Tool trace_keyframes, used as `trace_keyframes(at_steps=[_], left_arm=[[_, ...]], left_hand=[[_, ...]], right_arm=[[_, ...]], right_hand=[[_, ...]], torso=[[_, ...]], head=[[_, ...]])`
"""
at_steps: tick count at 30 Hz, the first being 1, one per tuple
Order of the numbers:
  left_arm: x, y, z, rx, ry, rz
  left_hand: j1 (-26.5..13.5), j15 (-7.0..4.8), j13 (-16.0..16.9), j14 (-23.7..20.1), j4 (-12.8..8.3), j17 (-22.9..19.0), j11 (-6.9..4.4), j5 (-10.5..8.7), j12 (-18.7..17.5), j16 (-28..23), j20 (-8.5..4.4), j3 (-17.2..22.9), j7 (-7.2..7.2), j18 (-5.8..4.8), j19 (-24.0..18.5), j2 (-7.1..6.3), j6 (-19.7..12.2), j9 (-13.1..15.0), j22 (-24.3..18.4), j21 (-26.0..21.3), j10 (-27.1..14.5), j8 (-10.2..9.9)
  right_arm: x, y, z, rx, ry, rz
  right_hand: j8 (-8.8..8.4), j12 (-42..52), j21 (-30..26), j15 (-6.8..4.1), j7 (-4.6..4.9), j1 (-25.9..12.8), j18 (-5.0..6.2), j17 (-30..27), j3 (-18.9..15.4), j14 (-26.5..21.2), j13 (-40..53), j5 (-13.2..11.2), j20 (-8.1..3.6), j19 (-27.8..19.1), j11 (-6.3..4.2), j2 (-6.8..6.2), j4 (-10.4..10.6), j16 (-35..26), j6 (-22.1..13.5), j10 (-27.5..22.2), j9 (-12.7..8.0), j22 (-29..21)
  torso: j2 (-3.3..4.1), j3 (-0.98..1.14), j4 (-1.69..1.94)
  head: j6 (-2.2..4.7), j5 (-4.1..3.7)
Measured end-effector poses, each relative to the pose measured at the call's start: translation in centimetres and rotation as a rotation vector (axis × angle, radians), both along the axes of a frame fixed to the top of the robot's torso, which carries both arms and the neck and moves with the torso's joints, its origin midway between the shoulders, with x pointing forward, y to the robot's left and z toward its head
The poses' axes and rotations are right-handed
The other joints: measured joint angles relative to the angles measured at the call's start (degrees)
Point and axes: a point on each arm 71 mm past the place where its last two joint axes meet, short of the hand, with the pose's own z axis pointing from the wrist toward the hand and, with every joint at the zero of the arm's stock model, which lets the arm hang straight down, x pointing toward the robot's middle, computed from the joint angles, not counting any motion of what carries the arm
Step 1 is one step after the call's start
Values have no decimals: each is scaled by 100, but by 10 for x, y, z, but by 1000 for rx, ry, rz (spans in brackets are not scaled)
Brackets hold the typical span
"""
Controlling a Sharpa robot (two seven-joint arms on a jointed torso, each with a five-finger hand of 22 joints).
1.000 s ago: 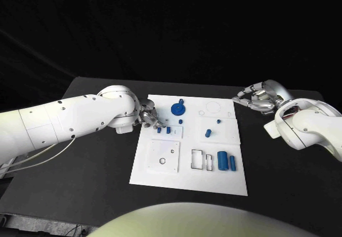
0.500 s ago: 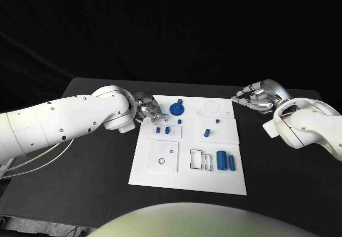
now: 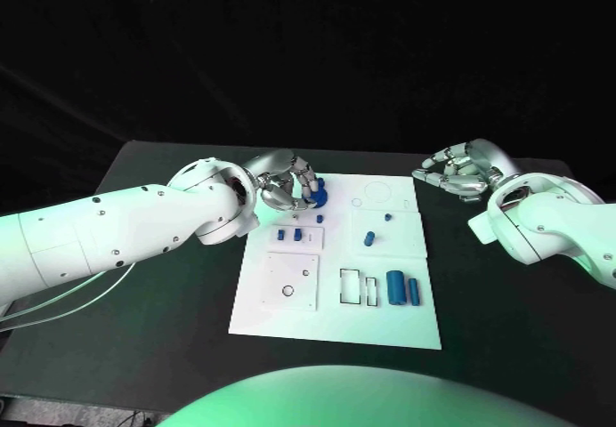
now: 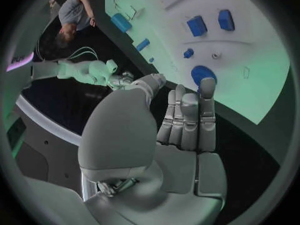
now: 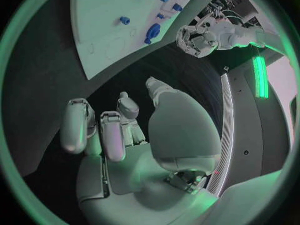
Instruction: Assemble the parts on the task board
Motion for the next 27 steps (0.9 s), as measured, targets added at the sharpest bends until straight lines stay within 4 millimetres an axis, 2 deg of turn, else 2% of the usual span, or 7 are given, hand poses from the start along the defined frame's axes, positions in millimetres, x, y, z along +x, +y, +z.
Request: trace_keyframes(at_steps=[2,4,6,9,17,25,27], left_arm=[[0,-4,-1,28,-44,-31],[0,-9,-3,64,-88,-66],[0,-12,-6,96,-120,-93],[1,-18,-10,148,-164,-131],[5,-27,-18,268,-218,-192],[8,-34,-24,338,-215,-221],[9,-35,-25,353,-207,-225]], left_hand=[[-19,11,-198,-384,8,-440,35,0,-151,-390,21,-61,-34,86,-186,-19,35,-137,-37,-269,-109,-76],[-49,-3,-411,-629,17,-831,54,-51,-301,-723,25,-196,-78,89,-269,-49,78,-278,-51,-391,-170,-155],[-62,-23,-577,-649,39,-980,55,-122,-395,-812,16,-345,-136,89,-278,-62,111,-398,-52,-459,-169,-229],[-63,-23,-714,-649,49,-1065,55,-182,-452,-815,16,-464,-169,89,-278,-62,144,-497,-52,-497,-169,-288],[-9,-64,-963,-396,120,-955,31,-255,-529,-576,-4,-595,-150,89,-150,-9,227,-669,10,-462,-145,-366],[163,-101,-1230,25,208,-560,-8,-213,-622,-28,-52,-601,-129,89,366,38,443,-852,269,428,0,-451],[202,-130,-1301,80,225,-496,-47,-213,-650,76,-64,-584,-122,-4,501,40,549,-895,273,705,45,-451]], right_arm=[[0,0,0,7,-6,1],[0,1,1,17,-13,3],[0,2,1,26,-20,5],[1,2,2,43,-28,5],[2,3,3,76,-40,7],[2,4,3,96,-46,15],[2,5,3,99,-47,16]], right_hand=[[24,-635,-693,0,17,14,186,-87,54,-2,-686,40,13,-428,20,-14,2,-357,-99,-541,5,-3],[138,-1468,-2271,71,87,102,492,-1244,148,-582,-1534,71,79,-1427,91,-38,-1,-1329,-312,-1181,13,-643],[260,-1864,-3338,146,150,129,626,-2353,212,-1289,-1922,86,144,-2114,184,-54,-11,-2263,-368,-1587,14,-1190],[465,-2310,-4000,251,221,129,625,-3204,291,-1966,-2473,86,265,-2446,252,-54,-27,-3112,-524,-1741,6,-1618],[859,-3041,-4881,389,283,129,624,-3814,512,-2335,-3549,108,360,-2554,352,-54,-106,-4023,-585,-1842,-172,-2387],[954,-3809,-5664,481,283,90,624,-4297,724,-2427,-4574,146,505,-2511,477,-93,-271,-5216,-585,-1758,-490,-3237],[954,-3841,-5701,481,284,90,624,-4320,724,-2427,-4642,152,505,-2511,464,-93,-272,-5302,-585,-1745,-517,-3304]], torso=[[0,-1,3],[-1,-2,4],[-1,-3,4],[-1,-4,1],[-1,-2,-7],[0,-1,-5],[0,1,-7]], head=[[0,-8],[0,-15],[0,-23],[8,-28],[31,-41],[40,-55],[39,-55]])
